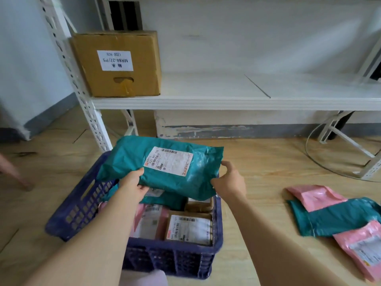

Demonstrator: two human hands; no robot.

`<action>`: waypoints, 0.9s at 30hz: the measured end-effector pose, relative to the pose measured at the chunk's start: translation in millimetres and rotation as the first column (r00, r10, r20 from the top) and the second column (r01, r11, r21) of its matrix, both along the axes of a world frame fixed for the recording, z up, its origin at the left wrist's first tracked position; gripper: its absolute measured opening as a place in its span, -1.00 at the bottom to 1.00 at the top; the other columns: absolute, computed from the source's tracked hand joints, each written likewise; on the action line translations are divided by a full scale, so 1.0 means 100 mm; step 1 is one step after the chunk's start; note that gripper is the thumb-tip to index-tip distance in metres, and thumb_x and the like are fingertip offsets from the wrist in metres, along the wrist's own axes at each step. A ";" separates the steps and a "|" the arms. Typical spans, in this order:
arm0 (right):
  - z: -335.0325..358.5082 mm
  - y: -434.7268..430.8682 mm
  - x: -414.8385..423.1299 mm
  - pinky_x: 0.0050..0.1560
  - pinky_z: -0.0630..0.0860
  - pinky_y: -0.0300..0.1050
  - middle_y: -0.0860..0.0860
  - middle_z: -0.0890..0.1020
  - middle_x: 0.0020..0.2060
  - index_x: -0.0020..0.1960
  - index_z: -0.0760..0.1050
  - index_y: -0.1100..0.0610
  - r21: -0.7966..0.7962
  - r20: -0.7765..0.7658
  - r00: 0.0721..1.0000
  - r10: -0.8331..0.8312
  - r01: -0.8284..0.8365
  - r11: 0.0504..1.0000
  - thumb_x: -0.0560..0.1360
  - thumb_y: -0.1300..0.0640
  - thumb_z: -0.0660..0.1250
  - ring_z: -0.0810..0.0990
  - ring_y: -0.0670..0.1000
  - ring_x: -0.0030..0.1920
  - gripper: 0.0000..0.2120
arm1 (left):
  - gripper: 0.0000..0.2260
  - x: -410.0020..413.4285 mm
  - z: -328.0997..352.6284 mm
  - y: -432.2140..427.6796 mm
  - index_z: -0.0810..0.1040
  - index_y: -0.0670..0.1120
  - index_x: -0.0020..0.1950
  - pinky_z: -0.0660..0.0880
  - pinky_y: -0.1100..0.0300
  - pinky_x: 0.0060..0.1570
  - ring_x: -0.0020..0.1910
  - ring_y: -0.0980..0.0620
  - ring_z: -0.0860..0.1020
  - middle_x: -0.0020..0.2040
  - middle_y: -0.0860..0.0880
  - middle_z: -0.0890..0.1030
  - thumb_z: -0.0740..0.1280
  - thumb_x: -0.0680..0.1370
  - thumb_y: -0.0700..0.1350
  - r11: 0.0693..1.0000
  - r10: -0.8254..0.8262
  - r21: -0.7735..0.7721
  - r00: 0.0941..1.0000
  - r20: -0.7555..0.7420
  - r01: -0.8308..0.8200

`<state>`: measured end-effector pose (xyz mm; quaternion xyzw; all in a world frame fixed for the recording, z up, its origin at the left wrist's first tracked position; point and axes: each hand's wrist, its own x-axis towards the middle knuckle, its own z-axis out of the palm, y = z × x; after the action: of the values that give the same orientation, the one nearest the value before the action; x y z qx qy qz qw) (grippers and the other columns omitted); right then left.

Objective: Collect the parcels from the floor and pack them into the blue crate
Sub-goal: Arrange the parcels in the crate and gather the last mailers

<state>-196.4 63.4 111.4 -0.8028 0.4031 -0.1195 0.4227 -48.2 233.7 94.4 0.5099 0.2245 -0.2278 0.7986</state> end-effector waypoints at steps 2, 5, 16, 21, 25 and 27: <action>-0.04 0.12 0.13 -0.21 0.44 -0.14 0.03 0.58 -0.07 0.38 0.25 -0.02 -0.034 -0.021 0.999 0.034 -0.035 0.999 0.41 0.23 0.30 0.54 0.09 -0.12 -0.42 | -0.64 0.12 -0.13 0.16 0.38 -0.18 0.35 0.48 0.04 -0.03 0.22 -0.14 0.50 0.28 -0.18 0.49 0.30 0.55 -0.26 0.997 0.051 0.066 0.998 -0.032 -0.049; -0.13 0.28 0.32 -0.22 0.48 -0.11 0.01 0.56 0.02 0.39 0.23 -0.04 -0.118 -0.048 0.996 0.079 -0.084 0.989 0.42 0.28 0.25 0.53 0.10 -0.13 -0.41 | -0.63 0.29 -0.31 0.33 0.36 -0.19 0.36 0.48 0.01 0.01 0.26 -0.15 0.47 0.32 -0.17 0.46 0.28 0.56 -0.25 0.987 0.091 0.140 0.994 -0.064 -0.082; -0.67 0.50 0.98 0.01 0.58 -0.04 0.07 0.60 0.14 0.31 0.44 -0.01 -0.106 -0.217 0.943 0.252 -0.280 0.954 0.50 0.24 0.27 0.59 0.09 0.06 -0.60 | -0.62 0.82 -0.95 0.37 0.36 -0.19 0.36 0.50 -0.03 0.04 0.25 -0.17 0.48 0.31 -0.19 0.46 0.31 0.56 -0.20 0.974 0.126 0.204 0.986 -0.111 -0.102; -0.91 0.45 1.19 -0.01 0.59 -0.05 0.10 0.58 0.13 0.33 0.42 0.01 -0.149 -0.319 0.904 0.284 -0.343 0.927 0.51 0.30 0.21 0.58 0.11 0.06 -0.57 | -0.63 1.06 -1.28 0.41 0.36 -0.21 0.37 0.49 0.02 0.01 0.25 -0.17 0.49 0.31 -0.21 0.46 0.29 0.57 -0.20 0.964 0.159 0.235 0.978 -0.138 -0.124; -1.00 0.45 1.38 -0.02 0.52 -0.06 0.10 0.58 0.08 0.25 0.43 0.09 -0.252 -0.486 0.814 0.319 -0.480 0.840 0.52 0.26 0.22 0.57 0.11 0.06 -0.68 | -0.60 1.17 -1.51 0.35 0.35 -0.21 0.38 0.49 0.00 0.09 0.28 -0.18 0.46 0.34 -0.22 0.42 0.31 0.56 -0.19 0.956 0.165 0.269 0.975 -0.150 -0.121; -1.08 0.46 1.49 0.04 0.52 -0.06 0.09 0.52 0.14 0.22 0.46 0.12 -0.277 -0.509 0.786 0.351 -0.536 0.798 0.51 0.26 0.25 0.52 0.10 0.11 -0.70 | -0.61 1.22 -1.59 0.32 0.37 -0.22 0.36 0.49 0.00 0.08 0.27 -0.18 0.47 0.33 -0.22 0.44 0.32 0.55 -0.19 0.949 0.169 0.290 0.974 -0.149 -0.120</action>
<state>-47.3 109.6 3.3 -0.9514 0.2475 0.0858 0.1619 74.3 265.5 -64.7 0.5780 0.3594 -0.1779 0.7107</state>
